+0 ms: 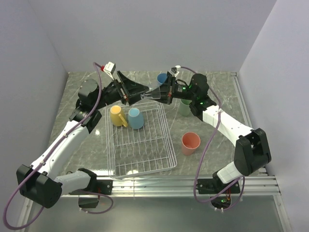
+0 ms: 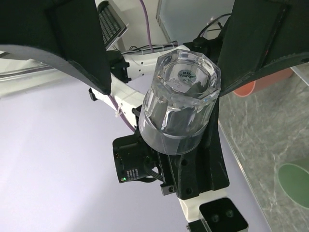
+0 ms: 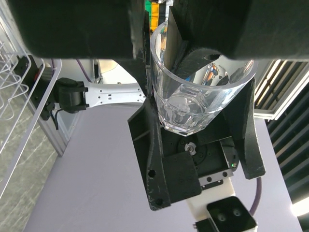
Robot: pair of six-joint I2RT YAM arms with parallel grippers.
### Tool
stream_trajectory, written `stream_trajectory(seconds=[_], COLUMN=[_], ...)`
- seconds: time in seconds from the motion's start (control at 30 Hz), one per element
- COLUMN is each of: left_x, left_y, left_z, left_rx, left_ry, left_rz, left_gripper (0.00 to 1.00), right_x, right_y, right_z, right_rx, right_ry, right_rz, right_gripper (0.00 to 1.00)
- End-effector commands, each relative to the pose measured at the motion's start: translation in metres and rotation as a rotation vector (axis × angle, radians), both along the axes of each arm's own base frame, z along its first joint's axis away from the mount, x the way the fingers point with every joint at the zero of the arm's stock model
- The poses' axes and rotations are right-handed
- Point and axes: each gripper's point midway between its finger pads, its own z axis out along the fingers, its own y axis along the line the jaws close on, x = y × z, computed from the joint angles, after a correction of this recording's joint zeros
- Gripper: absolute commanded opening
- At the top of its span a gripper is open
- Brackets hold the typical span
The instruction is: Load the cups into the dish rack
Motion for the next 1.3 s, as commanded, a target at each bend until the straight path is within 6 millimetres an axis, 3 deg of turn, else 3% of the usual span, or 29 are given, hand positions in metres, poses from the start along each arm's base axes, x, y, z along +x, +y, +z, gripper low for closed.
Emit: stream_trajectory(seconds=[0.0,0.13,0.2,0.33,0.5,0.6,0.67,0.7,0.73,0.77,0.8,0.83,0.93,0.97,1.0,1.03,1.07,1.1,1.17,1.2,1.27], left_x=[-0.016,-0.015,-0.016,-0.019,-0.02,-0.019,-0.017,-0.017,-0.016,-0.016,-0.015,-0.014,-0.008,-0.007,-0.006,-0.002,0.001,0.003,0.012,0.016,0.027], left_y=[0.001,0.001,0.001,0.0,0.001,0.001,0.001,0.001,0.001,0.001,0.001,0.001,-0.001,-0.002,-0.001,-0.003,-0.003,-0.002,-0.005,-0.005,-0.007], left_z=[0.03,0.026,0.026,0.027,0.031,0.032,0.03,0.033,0.033,0.031,0.034,0.035,0.034,0.03,0.038,0.033,0.032,0.035,0.028,0.031,0.017], left_rx=[-0.053,-0.027,-0.032,-0.042,-0.029,-0.025,-0.016,-0.014,-0.01,0.001,0.009,0.015,0.056,0.076,0.082,0.102,0.11,0.123,0.159,0.18,0.23], left_ry=[-0.119,-0.113,-0.114,-0.118,-0.126,-0.124,-0.115,-0.126,-0.127,-0.116,-0.131,-0.135,-0.135,-0.118,-0.157,-0.135,-0.137,-0.151,-0.137,-0.161,-0.126], left_rz=[-0.044,-0.047,-0.049,-0.064,-0.06,-0.051,-0.049,-0.048,-0.049,-0.048,-0.045,-0.046,-0.039,-0.044,-0.035,-0.037,-0.036,-0.03,-0.024,-0.012,-0.007], left_gripper=[0.9,0.86,0.78,0.55,0.04,0.0,0.0,0.0,0.0,0.0,0.0,0.0,0.0,0.0,0.0,0.0,0.0,0.0,0.0,0.0,0.0], right_x=[-0.005,-0.008,-0.007,-0.002,-0.004,-0.006,-0.006,-0.006,-0.004,-0.002,0.0,0.006,0.006,0.012,0.014,0.013,0.01,0.019,0.012,0.017,0.012], right_y=[0.006,0.015,0.017,0.018,0.019,0.018,0.018,0.017,0.016,0.012,0.008,0.0,-0.029,-0.051,-0.063,-0.08,-0.095,-0.121,-0.149,-0.17,-0.184], right_z=[0.024,0.024,0.027,0.024,0.026,0.025,0.017,0.013,0.017,0.001,-0.005,-0.003,-0.029,-0.026,-0.032,-0.049,-0.048,-0.055,-0.073,-0.078,-0.089], right_rx=[0.051,0.063,0.067,0.059,0.066,0.048,0.005,-0.027,-0.052,-0.133,-0.179,-0.204,-0.323,-0.333,-0.355,-0.397,-0.406,-0.427,-0.477,-0.492,-0.502], right_ry=[-0.069,-0.066,-0.07,-0.043,-0.046,-0.053,-0.024,-0.057,-0.076,-0.005,-0.053,-0.064,0.011,0.007,0.003,0.065,0.063,0.066,0.124,0.119,0.157], right_rz=[-0.003,0.015,0.005,-0.018,-0.006,0.0,-0.002,-0.008,-0.017,-0.033,-0.049,-0.075,-0.136,-0.2,-0.232,-0.265,-0.303,-0.372,-0.428,-0.478,-0.491], right_gripper=[0.0,0.0,0.0,0.0,0.0,0.02,0.21,0.38,0.45,0.51,0.58,0.59,0.61,0.61,0.61,0.61,0.62,0.62,0.62,0.62,0.62])
